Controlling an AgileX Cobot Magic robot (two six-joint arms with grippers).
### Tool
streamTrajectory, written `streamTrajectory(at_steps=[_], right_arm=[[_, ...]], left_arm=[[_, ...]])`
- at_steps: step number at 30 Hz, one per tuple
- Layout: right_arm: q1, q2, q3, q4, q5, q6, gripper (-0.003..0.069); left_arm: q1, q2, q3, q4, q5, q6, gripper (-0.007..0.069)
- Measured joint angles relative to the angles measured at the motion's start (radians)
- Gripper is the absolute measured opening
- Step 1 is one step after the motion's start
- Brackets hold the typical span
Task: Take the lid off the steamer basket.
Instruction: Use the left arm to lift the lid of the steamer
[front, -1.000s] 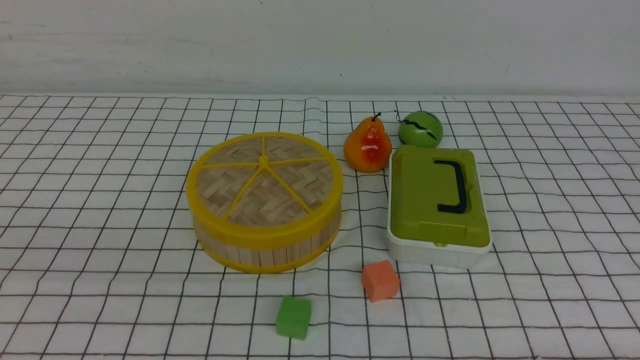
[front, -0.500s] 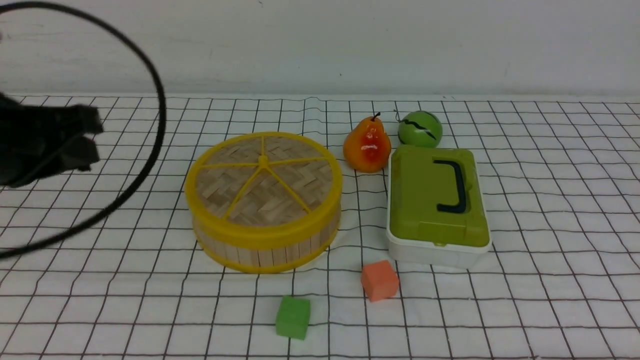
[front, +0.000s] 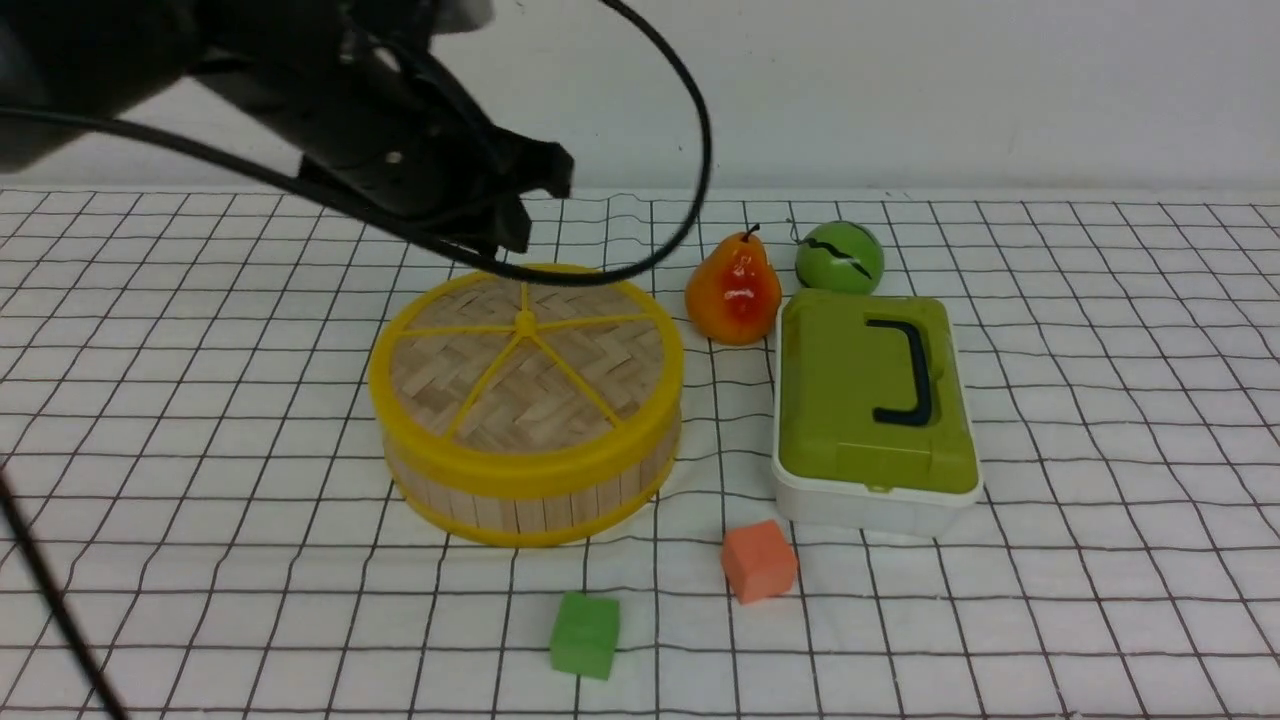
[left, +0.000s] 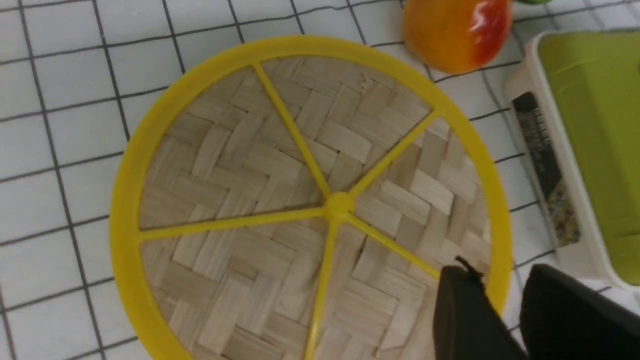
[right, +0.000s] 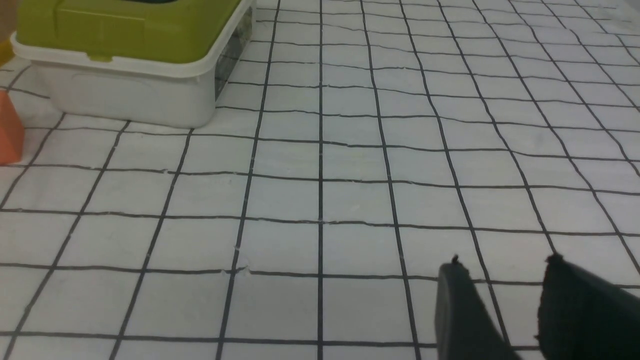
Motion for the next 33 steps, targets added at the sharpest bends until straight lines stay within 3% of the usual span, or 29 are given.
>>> streamTrajectory(at_steps=[5, 8, 12, 16, 21, 22, 25, 33], right_arm=[[0.000, 0.000, 0.000, 0.000, 0.000, 0.000, 0.0239], [0.000, 0.000, 0.000, 0.000, 0.000, 0.000, 0.0239], [0.000, 0.000, 0.000, 0.000, 0.000, 0.000, 0.0239], [0.000, 0.000, 0.000, 0.000, 0.000, 0.000, 0.0239], [0.000, 0.000, 0.000, 0.000, 0.000, 0.000, 0.0239], [0.000, 0.000, 0.000, 0.000, 0.000, 0.000, 0.0239], [0.000, 0.000, 0.000, 0.000, 0.000, 0.000, 0.0239], [0.000, 0.000, 0.000, 0.000, 0.000, 0.000, 0.0239]], left_arm=[[-0.045, 0.127, -0.119, 0.186, 0.047, -0.127, 0.0435], [-0.046, 0.175, -0.139, 0.232, 0.049, -0.177, 0.0481], [-0.044, 0.219, -0.141, 0.249, 0.047, -0.204, 0.0476], [-0.044, 0.265, -0.141, 0.250, 0.033, -0.215, 0.0431], [-0.044, 0.287, -0.147, 0.258, 0.022, -0.217, 0.0316], [-0.044, 0.287, -0.148, 0.262, 0.018, -0.218, 0.0233], [-0.045, 0.283, -0.149, 0.261, 0.012, -0.219, 0.0103], [-0.045, 0.255, -0.145, 0.261, 0.009, -0.219, 0.0104]])
